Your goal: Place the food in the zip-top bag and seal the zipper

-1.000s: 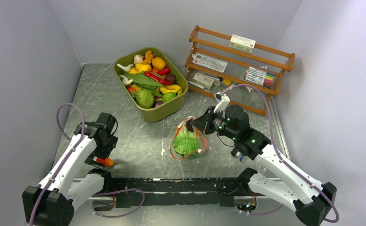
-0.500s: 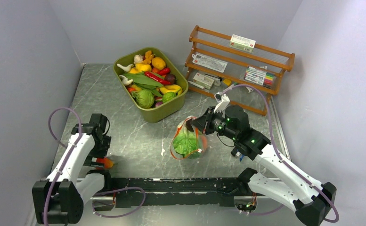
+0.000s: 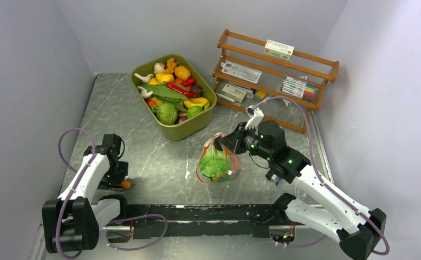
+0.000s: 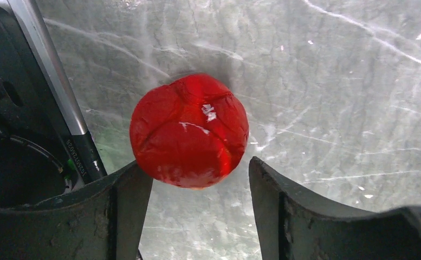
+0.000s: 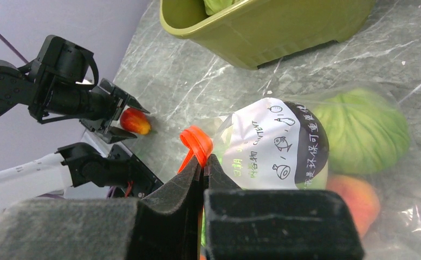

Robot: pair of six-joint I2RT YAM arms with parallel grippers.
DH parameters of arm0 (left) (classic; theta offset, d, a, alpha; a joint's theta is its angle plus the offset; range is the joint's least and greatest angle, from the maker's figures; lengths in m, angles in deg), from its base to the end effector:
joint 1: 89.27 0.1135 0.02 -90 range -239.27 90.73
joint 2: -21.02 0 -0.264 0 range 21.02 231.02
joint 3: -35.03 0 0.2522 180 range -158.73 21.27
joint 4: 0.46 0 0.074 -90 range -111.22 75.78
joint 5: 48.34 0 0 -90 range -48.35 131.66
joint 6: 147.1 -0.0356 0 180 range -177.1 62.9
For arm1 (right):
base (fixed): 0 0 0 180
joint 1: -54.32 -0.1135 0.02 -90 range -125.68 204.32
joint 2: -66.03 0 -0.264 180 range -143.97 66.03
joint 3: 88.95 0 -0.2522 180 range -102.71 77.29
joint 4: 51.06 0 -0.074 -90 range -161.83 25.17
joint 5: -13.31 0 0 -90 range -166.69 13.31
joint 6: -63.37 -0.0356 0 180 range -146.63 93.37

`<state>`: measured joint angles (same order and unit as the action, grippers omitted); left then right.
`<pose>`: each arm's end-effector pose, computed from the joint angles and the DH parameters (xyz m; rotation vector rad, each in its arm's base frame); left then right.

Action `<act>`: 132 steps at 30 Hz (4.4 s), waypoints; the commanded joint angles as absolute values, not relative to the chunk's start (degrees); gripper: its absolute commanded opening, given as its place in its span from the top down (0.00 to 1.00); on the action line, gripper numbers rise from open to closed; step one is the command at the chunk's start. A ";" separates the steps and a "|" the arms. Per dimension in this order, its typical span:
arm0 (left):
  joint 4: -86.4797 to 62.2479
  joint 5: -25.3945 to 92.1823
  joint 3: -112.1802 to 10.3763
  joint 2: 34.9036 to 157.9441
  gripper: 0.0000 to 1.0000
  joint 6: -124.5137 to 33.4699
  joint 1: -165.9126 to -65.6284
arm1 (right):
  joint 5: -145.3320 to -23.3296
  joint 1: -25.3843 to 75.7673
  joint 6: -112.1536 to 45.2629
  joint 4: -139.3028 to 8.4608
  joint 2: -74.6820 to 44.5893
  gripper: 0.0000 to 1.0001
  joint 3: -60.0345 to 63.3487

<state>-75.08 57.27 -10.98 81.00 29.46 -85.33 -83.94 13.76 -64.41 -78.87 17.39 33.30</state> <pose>0.1343 0.0189 0.1729 -2.0847 2.0596 0.2779 0.1476 0.1322 0.3165 -0.1417 2.0312 1.0214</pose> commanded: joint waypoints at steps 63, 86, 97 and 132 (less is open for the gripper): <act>-49.34 18.99 -32.80 59.40 0.68 -13.51 -85.78 | -100.13 9.58 -84.84 -62.66 4.23 1.00 24.77; -28.07 -3.32 -21.67 56.05 0.73 -15.05 -102.41 | -87.39 9.67 -86.50 -61.85 -2.71 1.00 31.09; -24.43 11.14 -22.03 63.78 0.73 -12.81 -122.19 | -85.79 9.75 -87.30 -61.97 -1.83 1.00 29.66; -41.03 36.59 -31.75 78.82 0.35 -16.11 -138.10 | -88.46 9.76 -83.69 -63.34 1.30 1.00 27.82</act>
